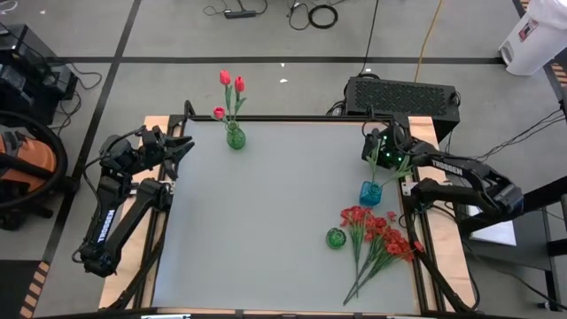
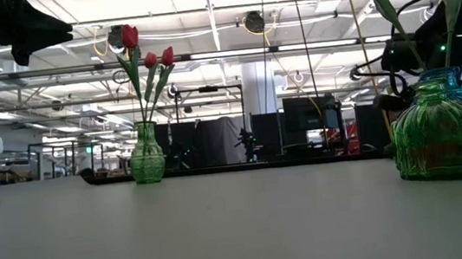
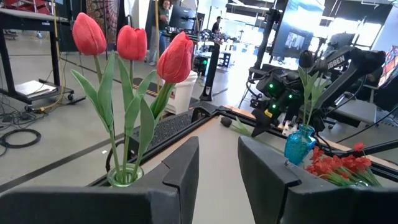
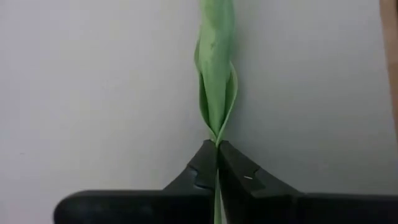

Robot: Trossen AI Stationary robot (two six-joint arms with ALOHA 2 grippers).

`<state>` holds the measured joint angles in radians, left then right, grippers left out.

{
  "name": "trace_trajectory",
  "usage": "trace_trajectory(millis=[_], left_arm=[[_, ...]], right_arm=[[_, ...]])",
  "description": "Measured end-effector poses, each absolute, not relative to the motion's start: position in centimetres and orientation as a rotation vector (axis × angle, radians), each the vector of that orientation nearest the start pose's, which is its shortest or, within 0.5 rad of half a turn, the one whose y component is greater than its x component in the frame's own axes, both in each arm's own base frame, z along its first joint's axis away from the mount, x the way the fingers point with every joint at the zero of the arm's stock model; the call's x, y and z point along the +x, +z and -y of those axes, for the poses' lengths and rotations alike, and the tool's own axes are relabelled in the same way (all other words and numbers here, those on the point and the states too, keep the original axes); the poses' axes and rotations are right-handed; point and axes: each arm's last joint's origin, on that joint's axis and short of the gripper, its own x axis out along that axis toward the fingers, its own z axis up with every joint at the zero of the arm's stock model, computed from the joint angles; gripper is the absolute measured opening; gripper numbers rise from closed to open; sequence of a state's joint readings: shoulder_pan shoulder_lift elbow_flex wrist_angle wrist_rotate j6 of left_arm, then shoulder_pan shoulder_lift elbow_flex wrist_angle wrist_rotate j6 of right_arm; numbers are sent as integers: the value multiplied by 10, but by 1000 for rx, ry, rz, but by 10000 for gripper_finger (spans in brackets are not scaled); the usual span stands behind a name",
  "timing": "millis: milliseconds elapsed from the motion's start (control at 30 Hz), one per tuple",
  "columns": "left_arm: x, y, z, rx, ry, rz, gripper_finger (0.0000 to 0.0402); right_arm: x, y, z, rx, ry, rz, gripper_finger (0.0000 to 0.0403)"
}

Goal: Sort flowers into vase by color
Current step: Put the black flower into the right green vase

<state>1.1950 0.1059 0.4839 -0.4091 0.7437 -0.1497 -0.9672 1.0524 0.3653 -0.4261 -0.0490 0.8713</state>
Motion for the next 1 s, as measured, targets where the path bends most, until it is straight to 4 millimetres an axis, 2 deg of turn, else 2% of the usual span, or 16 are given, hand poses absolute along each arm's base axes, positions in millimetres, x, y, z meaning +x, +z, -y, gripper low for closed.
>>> trace_trajectory(millis=[300,600,1000], left_arm=[[37,275,-41,-173,452,16,118],[37,275,-41,-173,452,16,118],[37,275,-41,-173,452,16,118]], right_arm=[[90,153,130,1197,-1243,-485,1],[84,180,123,1079,-1206,-286,0],[71,215,115,790,-1234,-9,0]])
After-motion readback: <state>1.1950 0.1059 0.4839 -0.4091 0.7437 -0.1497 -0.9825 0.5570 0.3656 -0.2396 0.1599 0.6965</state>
